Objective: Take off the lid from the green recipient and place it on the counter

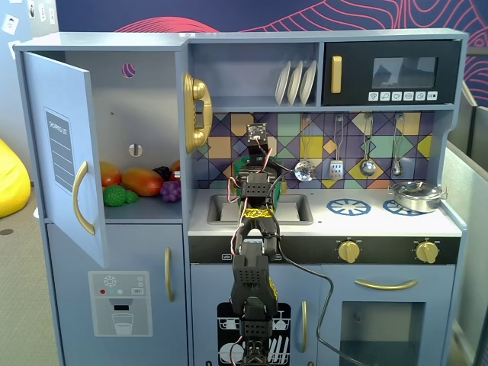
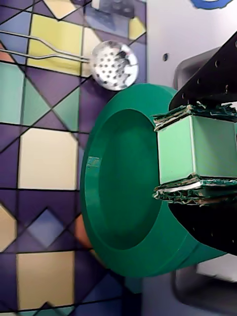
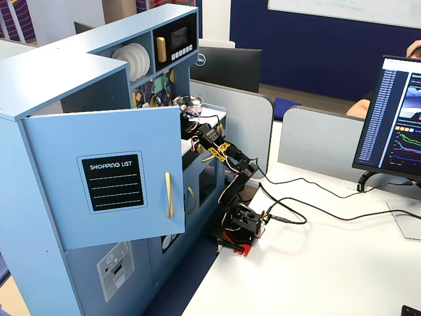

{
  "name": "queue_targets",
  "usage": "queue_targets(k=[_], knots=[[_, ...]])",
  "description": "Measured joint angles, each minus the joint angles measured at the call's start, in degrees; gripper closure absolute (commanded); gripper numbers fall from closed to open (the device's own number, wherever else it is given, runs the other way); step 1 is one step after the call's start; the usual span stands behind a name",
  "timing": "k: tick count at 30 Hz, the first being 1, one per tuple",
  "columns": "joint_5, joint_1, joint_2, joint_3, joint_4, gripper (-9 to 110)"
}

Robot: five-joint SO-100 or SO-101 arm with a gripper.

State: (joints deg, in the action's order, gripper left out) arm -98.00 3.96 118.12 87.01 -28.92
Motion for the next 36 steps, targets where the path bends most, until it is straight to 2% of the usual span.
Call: queue_targets(k=[6, 14, 19, 26, 36], knots=[[-2.02, 1.49, -0.18, -5.63, 0.79, 101], [-2.55, 18.63, -1.85, -6.77, 2.20, 101], [-3.08, 24.17, -1.67, 1.67, 13.18, 101], [-3.43, 25.93, -4.13, 16.88, 26.37, 101], [-3.78, 28.21, -10.28, 25.93, 35.16, 101]])
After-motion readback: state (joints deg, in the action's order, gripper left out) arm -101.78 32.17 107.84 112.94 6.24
